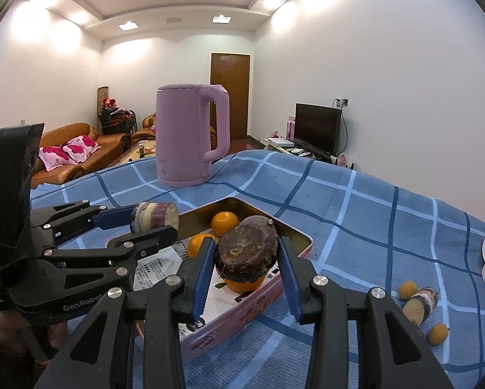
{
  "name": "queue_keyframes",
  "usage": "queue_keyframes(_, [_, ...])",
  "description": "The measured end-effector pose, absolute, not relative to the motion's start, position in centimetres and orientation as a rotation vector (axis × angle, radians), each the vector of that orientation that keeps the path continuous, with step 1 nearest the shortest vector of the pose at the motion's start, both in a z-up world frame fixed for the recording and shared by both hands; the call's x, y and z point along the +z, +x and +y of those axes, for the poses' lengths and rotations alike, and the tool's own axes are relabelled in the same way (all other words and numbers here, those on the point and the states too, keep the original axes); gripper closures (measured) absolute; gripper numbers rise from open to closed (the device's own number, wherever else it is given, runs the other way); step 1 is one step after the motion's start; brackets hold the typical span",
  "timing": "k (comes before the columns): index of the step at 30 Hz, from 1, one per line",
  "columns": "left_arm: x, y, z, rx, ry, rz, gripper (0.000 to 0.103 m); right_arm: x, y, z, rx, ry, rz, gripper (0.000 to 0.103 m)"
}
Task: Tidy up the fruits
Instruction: 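Carry the sugarcane piece over the tin with the left gripper while the right carries the root there, then lower the sugarcane into the tin and open the left gripper while the right releases the root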
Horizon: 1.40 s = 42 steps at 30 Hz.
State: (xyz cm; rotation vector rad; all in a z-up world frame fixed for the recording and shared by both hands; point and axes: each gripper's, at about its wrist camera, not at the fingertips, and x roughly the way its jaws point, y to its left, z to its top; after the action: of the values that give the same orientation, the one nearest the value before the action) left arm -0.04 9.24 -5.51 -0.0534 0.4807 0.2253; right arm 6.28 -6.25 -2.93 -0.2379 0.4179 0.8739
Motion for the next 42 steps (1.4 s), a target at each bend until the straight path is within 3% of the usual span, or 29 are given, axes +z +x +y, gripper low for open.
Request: queue_keyframes(42, [-6.9, 0.1, 10.2, 0.231, -0.058, 0.540, 0.057, -5.1, 7.3, -3.6, 0.917, -0.264, 0.514, 0.062])
